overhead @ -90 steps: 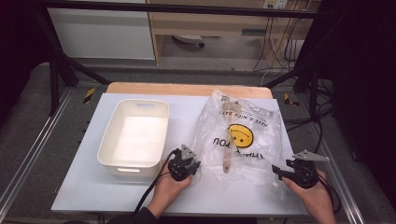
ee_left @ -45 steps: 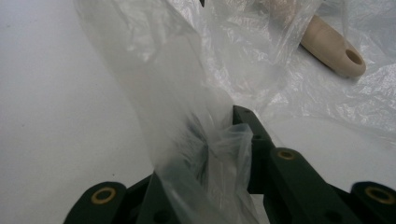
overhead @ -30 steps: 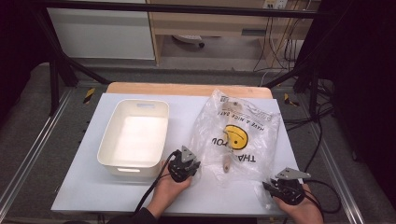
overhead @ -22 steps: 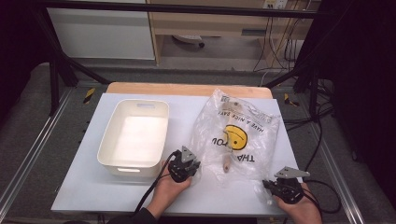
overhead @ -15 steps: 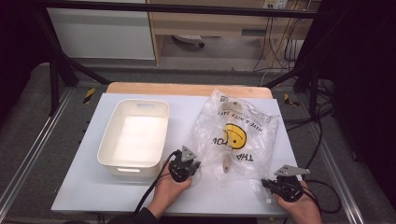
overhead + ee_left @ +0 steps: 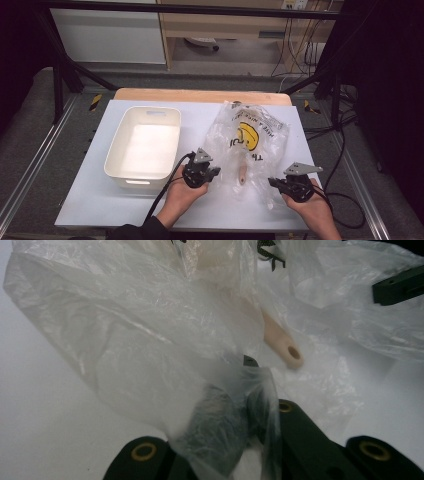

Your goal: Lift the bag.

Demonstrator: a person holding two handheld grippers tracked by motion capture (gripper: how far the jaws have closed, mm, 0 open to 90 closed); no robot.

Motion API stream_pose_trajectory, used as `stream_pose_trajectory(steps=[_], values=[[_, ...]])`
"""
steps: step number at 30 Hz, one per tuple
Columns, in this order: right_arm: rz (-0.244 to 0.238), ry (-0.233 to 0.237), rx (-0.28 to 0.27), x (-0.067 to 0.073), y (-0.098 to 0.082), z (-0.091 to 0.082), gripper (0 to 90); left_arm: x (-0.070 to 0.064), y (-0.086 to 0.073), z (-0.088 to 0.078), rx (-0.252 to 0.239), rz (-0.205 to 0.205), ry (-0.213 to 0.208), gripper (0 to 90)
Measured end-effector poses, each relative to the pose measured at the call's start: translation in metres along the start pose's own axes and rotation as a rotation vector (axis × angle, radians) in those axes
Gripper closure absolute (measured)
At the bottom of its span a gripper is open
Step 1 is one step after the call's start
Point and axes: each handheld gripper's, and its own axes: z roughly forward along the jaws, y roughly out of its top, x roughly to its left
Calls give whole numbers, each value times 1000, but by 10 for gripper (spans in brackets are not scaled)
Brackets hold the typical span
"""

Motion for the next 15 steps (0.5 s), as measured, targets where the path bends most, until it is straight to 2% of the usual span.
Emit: stream_pose_trajectory(steps=[6,15], values=[[-19,5,-25,3,19,4,900,5,8,-3,3,-37,-42,900],[-29,-2,-47,0,37,7,900,12,14,-7,-1,-57,-60,900]])
